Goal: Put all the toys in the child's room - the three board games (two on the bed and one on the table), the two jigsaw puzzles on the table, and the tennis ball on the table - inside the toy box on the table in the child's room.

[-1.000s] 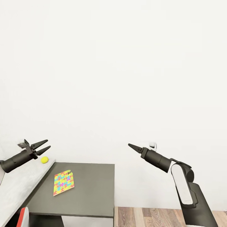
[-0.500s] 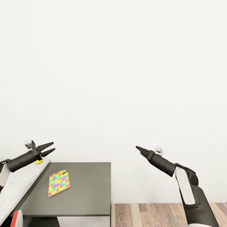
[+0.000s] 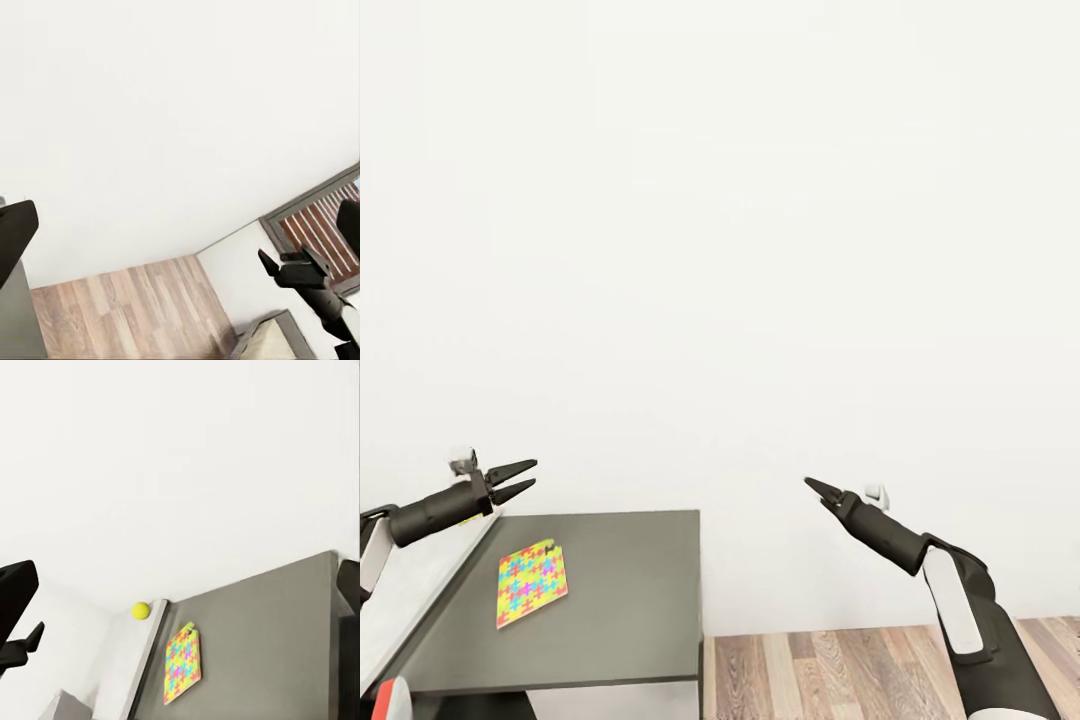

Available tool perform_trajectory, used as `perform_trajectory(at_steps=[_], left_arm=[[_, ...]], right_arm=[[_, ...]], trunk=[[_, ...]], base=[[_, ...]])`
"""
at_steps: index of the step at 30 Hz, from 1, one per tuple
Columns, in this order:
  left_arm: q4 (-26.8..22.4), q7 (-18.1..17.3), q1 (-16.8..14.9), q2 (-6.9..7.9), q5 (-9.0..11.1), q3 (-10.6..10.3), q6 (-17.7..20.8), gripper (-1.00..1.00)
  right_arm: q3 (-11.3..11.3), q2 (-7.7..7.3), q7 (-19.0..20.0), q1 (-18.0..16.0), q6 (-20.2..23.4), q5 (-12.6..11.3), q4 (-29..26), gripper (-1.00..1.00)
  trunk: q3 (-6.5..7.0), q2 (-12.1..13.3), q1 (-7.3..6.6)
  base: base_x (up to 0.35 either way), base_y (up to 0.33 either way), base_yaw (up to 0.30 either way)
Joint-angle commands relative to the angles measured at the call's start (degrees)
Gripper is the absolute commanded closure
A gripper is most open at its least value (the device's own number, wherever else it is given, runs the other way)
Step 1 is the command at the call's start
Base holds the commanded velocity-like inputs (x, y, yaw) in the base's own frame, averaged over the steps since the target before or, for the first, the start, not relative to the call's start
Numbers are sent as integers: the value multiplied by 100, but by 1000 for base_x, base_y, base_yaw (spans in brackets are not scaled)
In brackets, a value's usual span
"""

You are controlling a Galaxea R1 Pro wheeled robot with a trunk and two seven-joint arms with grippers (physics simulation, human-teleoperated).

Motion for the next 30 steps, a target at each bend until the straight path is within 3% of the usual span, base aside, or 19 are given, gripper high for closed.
perform_trajectory(at_steps=[1, 4, 8, 14, 18, 22, 27, 28, 30], left_arm=[[1, 116, -5, -6, -72, 8, 54, -100], [1, 338, -13, -14, -145, 13, 55, -100], [1, 984, -20, -42, -204, 16, 56, -100], [1, 1783, -22, -46, -214, 17, 56, -100], [1, 2045, -27, -44, -219, 17, 54, -100], [1, 2595, -29, -49, -221, 24, 33, -100], [1, 3246, -30, -51, -204, 31, -128, -100], [1, 3663, -31, -52, -182, 34, -190, -100], [1, 3751, -31, -52, -176, 34, -199, -100]], right_arm=[[-11, -9, 8, -4, 8, -10, 28, -100], [-12, -17, 1, -4, -18, -3, 54, -100], [-7, -12, -156, -10, -103, 179, 120, -100], [2, 49, -759, 2, -209, 565, 163, -100], [15, 68, -1146, 4, -218, 609, 161, -100], [27, 83, -1643, 5, -219, 629, 116, -100], [40, 91, -1796, 5, -262, 633, 85, -100], [223, 96, -1846, 5, -364, 633, 71, -100], [404, 94, -1876, 5, -392, 632, 69, -100]], trunk=[[-11, -5, 2], [-36, -5, 2], [-69, -5, 2], [-118, -5, 2], [-152, -5, 2], [-180, -5, 2], [-192, -5, 2], [-192, -5, 2], [-193, -5, 2]], base=[[0, 0, -112], [0, 0, -112], [0, 0, -112], [0, 0, -112], [0, 0, -105], [0, 0, -35], [0, 0, -7], [0, 0, 0], [0, 0, 0]])
